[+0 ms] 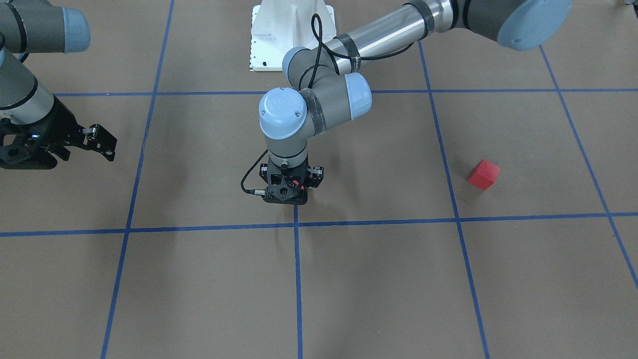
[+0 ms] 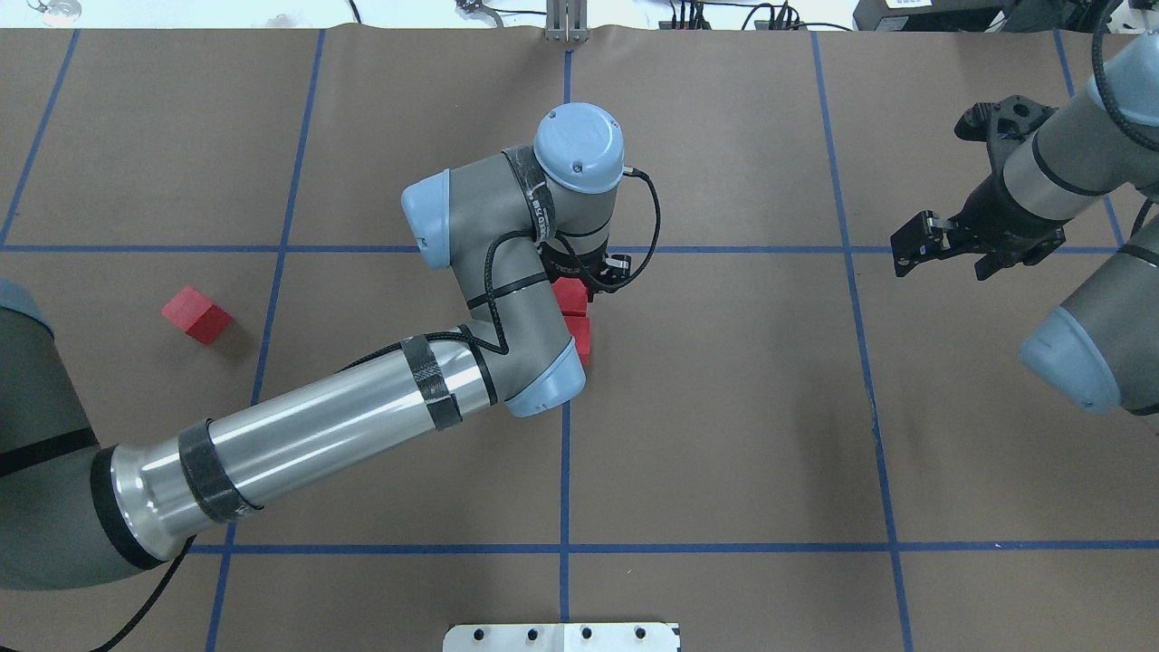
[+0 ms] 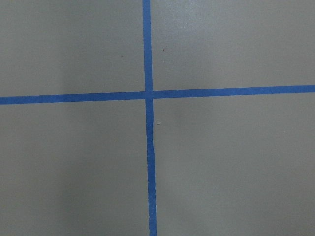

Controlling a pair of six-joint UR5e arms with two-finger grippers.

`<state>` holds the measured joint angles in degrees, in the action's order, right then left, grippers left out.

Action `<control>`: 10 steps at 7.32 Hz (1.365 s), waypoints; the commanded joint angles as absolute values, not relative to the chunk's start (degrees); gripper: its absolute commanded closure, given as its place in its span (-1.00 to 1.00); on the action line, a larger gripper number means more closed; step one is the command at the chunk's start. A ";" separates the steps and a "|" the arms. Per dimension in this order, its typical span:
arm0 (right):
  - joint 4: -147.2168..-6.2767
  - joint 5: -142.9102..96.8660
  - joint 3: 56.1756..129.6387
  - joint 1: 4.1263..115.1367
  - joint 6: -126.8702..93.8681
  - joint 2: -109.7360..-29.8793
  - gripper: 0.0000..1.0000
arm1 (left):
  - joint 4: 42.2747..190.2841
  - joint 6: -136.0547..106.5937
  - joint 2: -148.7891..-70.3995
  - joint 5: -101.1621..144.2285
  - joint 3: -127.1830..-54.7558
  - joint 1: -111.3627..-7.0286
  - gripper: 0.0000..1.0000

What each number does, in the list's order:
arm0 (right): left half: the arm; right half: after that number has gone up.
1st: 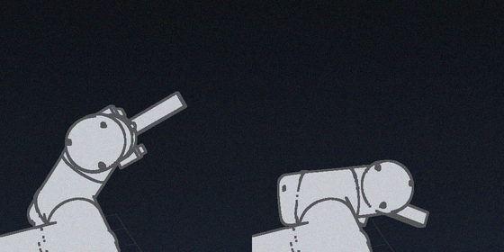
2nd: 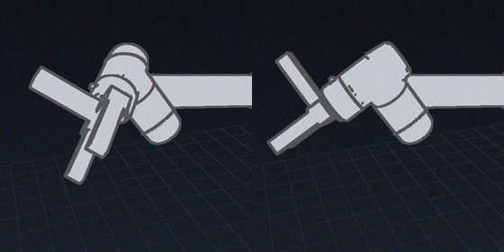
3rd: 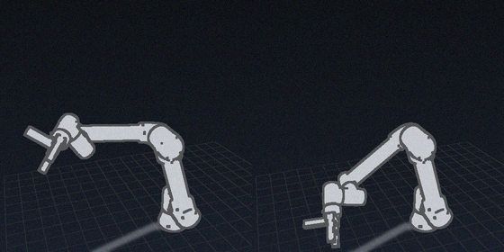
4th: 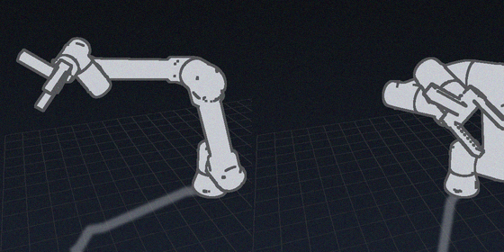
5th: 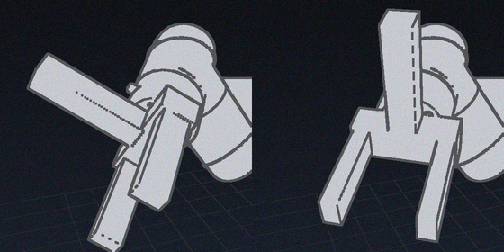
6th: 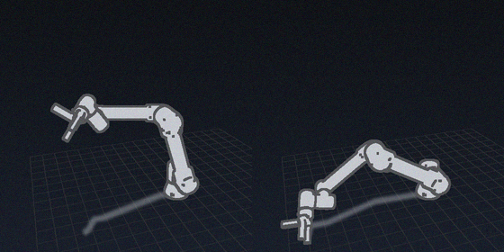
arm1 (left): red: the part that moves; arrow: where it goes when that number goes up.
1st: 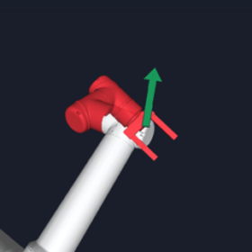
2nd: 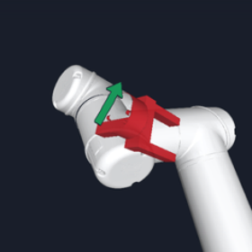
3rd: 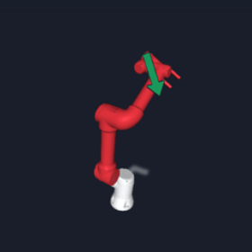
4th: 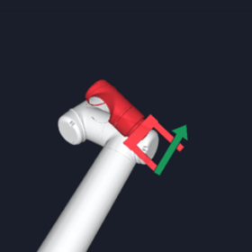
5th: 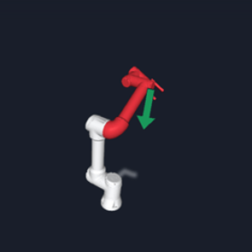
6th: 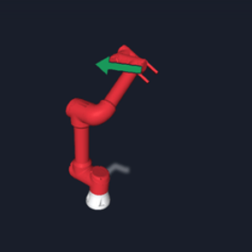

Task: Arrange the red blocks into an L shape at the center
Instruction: 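Lower the red cube against the center cube and open the left gripper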

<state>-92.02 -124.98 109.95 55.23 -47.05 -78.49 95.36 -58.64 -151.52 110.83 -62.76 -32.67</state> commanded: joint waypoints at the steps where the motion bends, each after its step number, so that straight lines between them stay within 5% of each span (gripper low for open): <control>1: -92.02 -124.98 109.95 55.20 -47.02 -78.49 -1.00 | 95.27 -58.62 -151.44 110.83 -62.75 -32.61 1.00; 9: -92.02 -124.98 109.95 55.28 -46.93 -78.49 -1.00 | 94.83 -60.45 -151.17 110.83 -63.02 -32.26 0.99; 10: -92.02 -124.98 109.95 55.20 -46.85 -78.49 -1.00 | 94.92 -61.34 -151.17 110.83 -63.02 -32.26 0.85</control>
<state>-92.01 -124.98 109.95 55.27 -46.93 -78.49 94.83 -60.12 -151.23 110.82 -63.03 -32.36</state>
